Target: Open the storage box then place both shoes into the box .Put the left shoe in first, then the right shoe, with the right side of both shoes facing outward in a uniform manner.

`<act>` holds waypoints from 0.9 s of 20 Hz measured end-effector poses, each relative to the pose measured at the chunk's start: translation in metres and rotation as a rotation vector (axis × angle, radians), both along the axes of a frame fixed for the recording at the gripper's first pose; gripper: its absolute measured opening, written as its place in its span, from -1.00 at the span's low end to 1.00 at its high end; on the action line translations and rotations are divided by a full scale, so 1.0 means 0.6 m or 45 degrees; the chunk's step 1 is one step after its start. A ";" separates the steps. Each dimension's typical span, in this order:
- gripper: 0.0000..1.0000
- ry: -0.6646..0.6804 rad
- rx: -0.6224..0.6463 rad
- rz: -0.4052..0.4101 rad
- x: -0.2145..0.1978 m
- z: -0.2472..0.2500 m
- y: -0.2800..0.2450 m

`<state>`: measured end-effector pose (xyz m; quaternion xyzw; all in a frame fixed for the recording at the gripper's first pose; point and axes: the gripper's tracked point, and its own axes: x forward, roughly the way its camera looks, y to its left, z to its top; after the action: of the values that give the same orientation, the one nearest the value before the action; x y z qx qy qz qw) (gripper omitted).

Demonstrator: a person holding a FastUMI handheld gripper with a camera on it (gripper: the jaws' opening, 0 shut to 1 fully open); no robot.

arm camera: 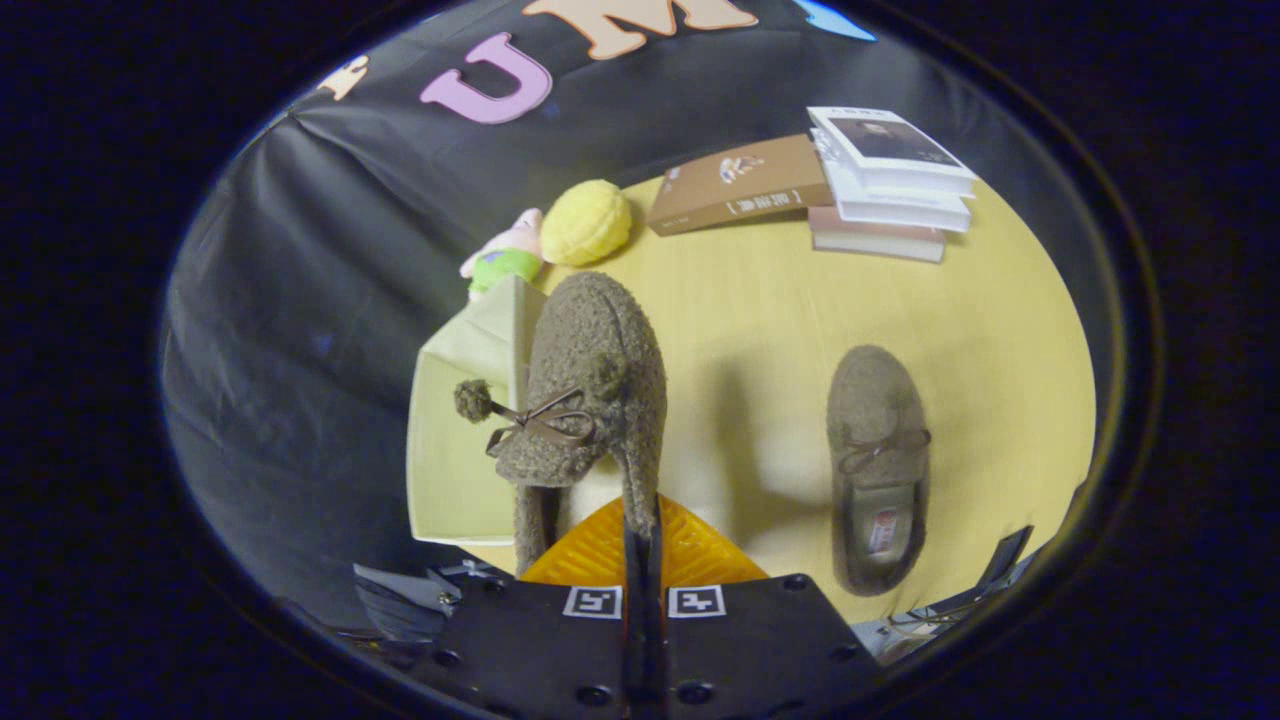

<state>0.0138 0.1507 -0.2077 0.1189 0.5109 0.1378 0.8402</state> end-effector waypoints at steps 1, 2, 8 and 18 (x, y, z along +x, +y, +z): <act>-0.94 -0.014 0.025 0.016 0.004 0.024 0.015; -0.94 -0.030 0.053 0.040 0.007 0.045 0.032; -0.94 -0.005 0.250 0.191 0.016 0.106 0.186; -0.93 0.126 -0.042 0.203 0.050 -0.107 0.305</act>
<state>0.0440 0.3336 -0.2718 0.0706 0.5619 0.1897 0.8020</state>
